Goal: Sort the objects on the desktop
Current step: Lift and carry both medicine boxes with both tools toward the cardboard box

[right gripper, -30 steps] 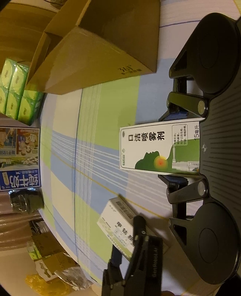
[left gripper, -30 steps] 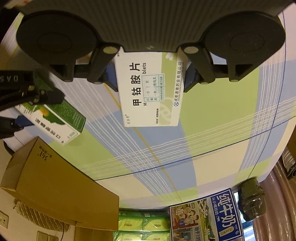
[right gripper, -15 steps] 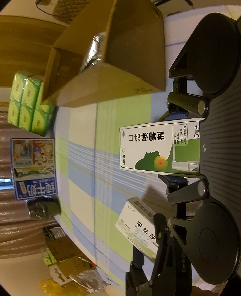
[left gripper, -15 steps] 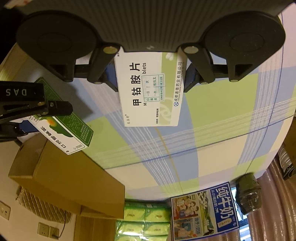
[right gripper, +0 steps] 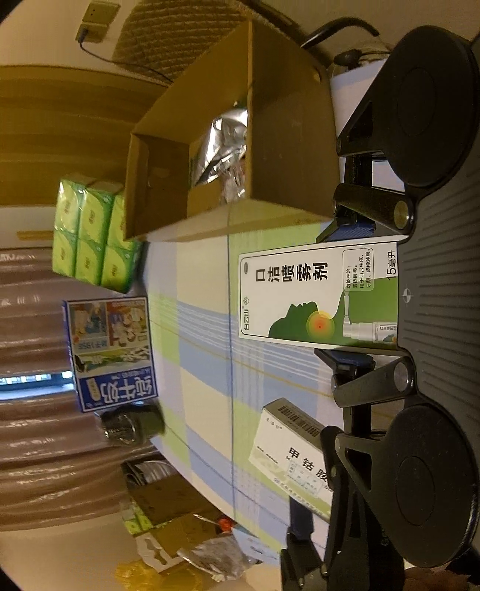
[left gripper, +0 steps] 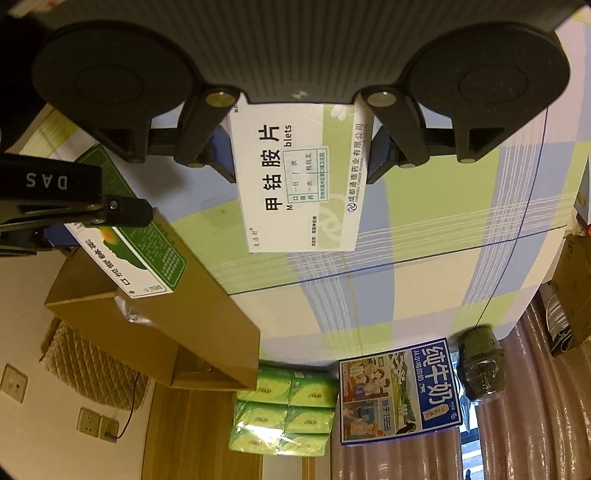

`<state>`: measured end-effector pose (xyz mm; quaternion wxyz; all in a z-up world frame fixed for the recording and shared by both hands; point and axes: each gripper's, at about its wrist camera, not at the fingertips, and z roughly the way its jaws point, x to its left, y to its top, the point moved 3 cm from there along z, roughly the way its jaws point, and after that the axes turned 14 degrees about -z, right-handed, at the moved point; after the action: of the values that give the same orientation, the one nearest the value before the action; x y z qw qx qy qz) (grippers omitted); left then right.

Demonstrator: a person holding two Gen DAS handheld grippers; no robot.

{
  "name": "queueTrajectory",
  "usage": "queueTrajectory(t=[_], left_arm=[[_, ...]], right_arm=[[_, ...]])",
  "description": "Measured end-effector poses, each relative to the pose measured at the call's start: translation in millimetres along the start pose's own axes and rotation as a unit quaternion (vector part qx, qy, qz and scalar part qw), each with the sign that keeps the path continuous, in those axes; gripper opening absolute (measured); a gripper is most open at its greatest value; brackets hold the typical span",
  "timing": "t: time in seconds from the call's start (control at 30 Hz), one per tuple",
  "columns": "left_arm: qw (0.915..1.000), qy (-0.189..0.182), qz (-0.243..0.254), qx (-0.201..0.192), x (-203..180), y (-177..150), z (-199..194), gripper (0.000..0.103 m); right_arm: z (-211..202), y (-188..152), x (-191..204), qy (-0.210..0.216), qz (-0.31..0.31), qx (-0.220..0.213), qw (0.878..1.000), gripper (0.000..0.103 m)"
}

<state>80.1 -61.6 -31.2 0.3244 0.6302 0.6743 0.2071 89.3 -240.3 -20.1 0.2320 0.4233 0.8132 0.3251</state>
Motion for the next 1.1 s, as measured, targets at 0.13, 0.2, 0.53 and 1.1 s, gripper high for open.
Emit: queueTrajectory(t=[0.13,0.2,0.53,1.1], left_arm=[[0.9999,-0.010,-0.009,-0.001,-14,-4,-13,0.067],[0.9998,-0.017,-0.011,-0.002,-23,-5,-19,0.067],[0.9982,-0.057,-0.017,-0.006,-73,0,-34,0.067],[0.9949,-0.099,0.017,0.007,-171,8,-34,0.067]], right_arm=[[-18,-2,-8,-0.008,0.010,-0.001,1.000,0.053],[-26,-5,-13,-0.013,0.016,0.000,1.000,0.053],[-70,-12,-56,-0.066,0.032,-0.003,0.997,0.053],[-102,-29,-128,-0.107,0.038,0.000,0.994,0.053]])
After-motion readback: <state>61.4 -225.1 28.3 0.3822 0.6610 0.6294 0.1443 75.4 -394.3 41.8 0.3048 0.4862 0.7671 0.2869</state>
